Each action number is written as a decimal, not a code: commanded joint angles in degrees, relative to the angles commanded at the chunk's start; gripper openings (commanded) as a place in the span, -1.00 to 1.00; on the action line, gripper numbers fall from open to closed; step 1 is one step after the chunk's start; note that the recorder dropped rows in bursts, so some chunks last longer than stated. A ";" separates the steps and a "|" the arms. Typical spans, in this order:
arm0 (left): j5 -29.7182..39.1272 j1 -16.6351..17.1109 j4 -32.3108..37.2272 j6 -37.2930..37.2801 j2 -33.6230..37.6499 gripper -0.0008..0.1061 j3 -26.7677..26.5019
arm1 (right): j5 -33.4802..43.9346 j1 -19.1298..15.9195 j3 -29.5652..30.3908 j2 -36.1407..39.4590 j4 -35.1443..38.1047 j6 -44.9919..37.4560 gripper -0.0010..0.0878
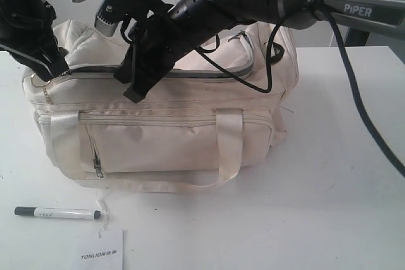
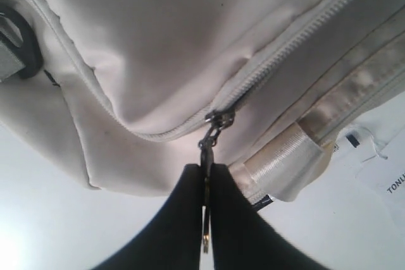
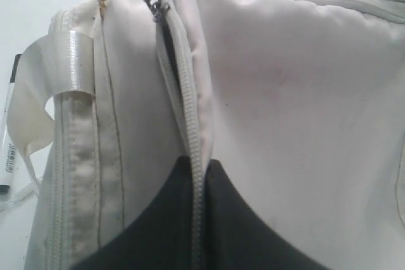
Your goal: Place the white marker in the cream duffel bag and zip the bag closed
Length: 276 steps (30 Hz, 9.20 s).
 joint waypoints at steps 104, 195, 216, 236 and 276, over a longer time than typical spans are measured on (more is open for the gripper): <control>-12.03 7.95 -9.86 -12.58 -9.62 0.16 2.81 | 1.99 0.00 0.00 -1.38 -0.76 -1.08 -0.24; -50.01 7.95 -21.50 -54.59 -12.97 -0.99 38.97 | -62.11 -0.65 0.26 -0.98 -3.08 22.03 -0.98; -49.04 7.95 -21.03 -54.38 -13.19 0.51 38.46 | -61.96 -0.65 0.26 -0.95 -3.08 22.03 -0.98; -38.82 7.95 -0.56 -36.75 -29.64 0.20 38.23 | -61.76 -0.65 0.26 -0.95 -3.08 22.03 -0.98; -22.91 6.66 -35.82 51.26 -22.12 -0.99 43.44 | -61.70 -0.65 0.26 -0.95 -3.08 22.03 -0.98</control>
